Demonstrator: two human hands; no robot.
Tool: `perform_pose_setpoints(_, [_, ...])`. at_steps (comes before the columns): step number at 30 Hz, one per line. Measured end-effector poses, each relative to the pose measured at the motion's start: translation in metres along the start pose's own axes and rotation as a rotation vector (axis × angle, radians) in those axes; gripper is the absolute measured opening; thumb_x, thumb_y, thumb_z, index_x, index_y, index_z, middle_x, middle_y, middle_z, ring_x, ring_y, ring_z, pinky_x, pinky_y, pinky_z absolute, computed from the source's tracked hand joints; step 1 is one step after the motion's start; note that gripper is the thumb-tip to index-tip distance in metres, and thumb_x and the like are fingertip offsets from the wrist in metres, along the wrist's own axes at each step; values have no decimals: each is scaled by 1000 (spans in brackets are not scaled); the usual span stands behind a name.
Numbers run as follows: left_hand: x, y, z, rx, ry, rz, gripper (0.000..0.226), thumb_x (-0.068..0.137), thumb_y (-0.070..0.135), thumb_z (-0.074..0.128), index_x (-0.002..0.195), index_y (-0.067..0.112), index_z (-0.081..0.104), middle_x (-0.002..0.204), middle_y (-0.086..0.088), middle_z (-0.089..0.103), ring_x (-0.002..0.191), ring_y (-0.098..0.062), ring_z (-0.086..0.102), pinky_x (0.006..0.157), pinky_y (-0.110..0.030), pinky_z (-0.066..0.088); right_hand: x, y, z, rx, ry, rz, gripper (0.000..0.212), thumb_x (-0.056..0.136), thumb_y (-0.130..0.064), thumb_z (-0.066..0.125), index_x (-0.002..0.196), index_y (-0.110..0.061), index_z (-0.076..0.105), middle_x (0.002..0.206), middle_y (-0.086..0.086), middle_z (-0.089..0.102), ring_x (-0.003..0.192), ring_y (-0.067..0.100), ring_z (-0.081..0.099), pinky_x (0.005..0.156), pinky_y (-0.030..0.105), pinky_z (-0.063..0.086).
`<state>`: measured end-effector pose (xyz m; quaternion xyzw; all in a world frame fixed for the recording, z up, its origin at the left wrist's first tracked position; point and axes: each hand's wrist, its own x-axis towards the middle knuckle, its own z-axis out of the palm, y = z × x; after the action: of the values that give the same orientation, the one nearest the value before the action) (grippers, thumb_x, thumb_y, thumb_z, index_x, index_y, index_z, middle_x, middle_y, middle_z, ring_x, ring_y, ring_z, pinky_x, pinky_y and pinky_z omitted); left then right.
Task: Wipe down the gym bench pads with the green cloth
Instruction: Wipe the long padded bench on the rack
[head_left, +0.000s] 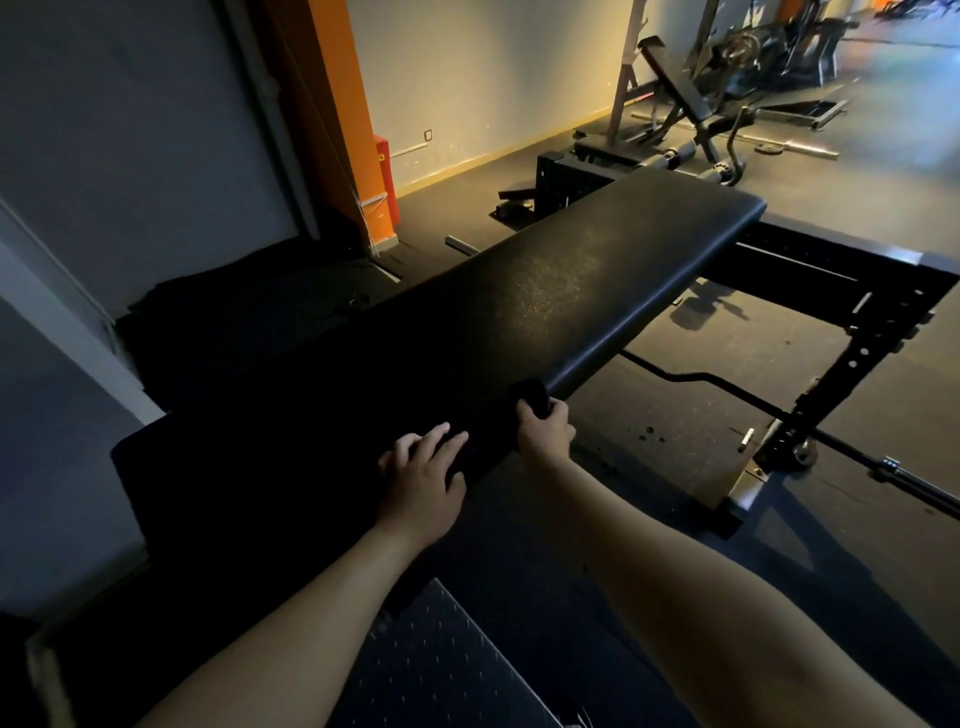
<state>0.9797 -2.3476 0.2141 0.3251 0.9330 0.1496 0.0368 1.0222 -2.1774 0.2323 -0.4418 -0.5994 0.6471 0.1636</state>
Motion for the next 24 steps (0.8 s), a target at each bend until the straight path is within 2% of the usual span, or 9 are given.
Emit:
perform_pose_setpoints(2, [1, -2, 4, -1, 22, 5, 55, 99, 40, 48, 152, 42, 34, 162, 17, 22, 142, -18, 18, 118, -42, 15, -1, 6, 15, -129, 17, 10, 46, 97, -36, 57, 137, -24, 38, 139, 12, 27, 121, 34, 43, 103, 49, 46])
perform_pose_setpoints(4, [5, -2, 4, -3, 37, -16, 52, 99, 40, 48, 150, 43, 38, 161, 18, 25, 141, -17, 21, 116, -41, 16, -9, 13, 26, -153, 42, -30, 37, 98, -33, 53, 132, -24, 41, 139, 10, 27, 123, 34, 40, 103, 49, 45])
perform_pose_setpoints(6, [7, 0, 3, -4, 52, -53, 49, 101, 40, 46, 149, 43, 40, 161, 19, 27, 140, -17, 23, 114, -39, 16, -19, 24, 32, -139, 29, -76, 28, 98, -32, 52, 124, -24, 45, 136, 8, 31, 117, 29, 45, 99, 49, 48])
perform_pose_setpoints(10, [6, 3, 6, 36, 58, -74, 50, 102, 39, 44, 151, 43, 36, 162, 18, 23, 141, -18, 23, 115, -39, 14, -46, 47, 35, -82, -46, -118, 22, 96, -30, 54, 117, -25, 48, 122, 4, 44, 95, 18, 58, 86, 47, 56])
perform_pose_setpoints(14, [8, 4, 8, 50, 41, -78, 51, 102, 42, 41, 152, 45, 32, 163, 18, 19, 142, -17, 21, 115, -39, 14, -43, 48, 30, -78, -83, -155, 26, 99, -24, 51, 125, -23, 45, 121, 4, 43, 96, 19, 57, 87, 47, 56])
perform_pose_setpoints(18, [5, 6, 8, 50, 35, -105, 51, 101, 50, 40, 151, 46, 32, 163, 20, 19, 141, -16, 20, 114, -40, 13, -9, 36, 18, -103, -2, -178, 18, 100, -19, 49, 116, -25, 42, 121, 8, 39, 97, 22, 54, 88, 49, 54])
perform_pose_setpoints(21, [8, 6, 4, 22, 22, -111, 50, 101, 52, 39, 151, 46, 32, 163, 21, 18, 140, -15, 18, 113, -38, 11, 18, 19, 13, -115, 88, -173, 21, 98, -18, 50, 109, -31, 38, 121, 7, 38, 103, 27, 52, 91, 50, 53])
perform_pose_setpoints(24, [9, 9, 2, 12, 13, -108, 49, 102, 52, 37, 151, 46, 32, 162, 22, 18, 141, -14, 16, 114, -38, 9, 40, 5, 0, -90, 159, -107, 25, 97, -17, 52, 116, -29, 39, 127, 10, 37, 113, 30, 47, 98, 51, 49])
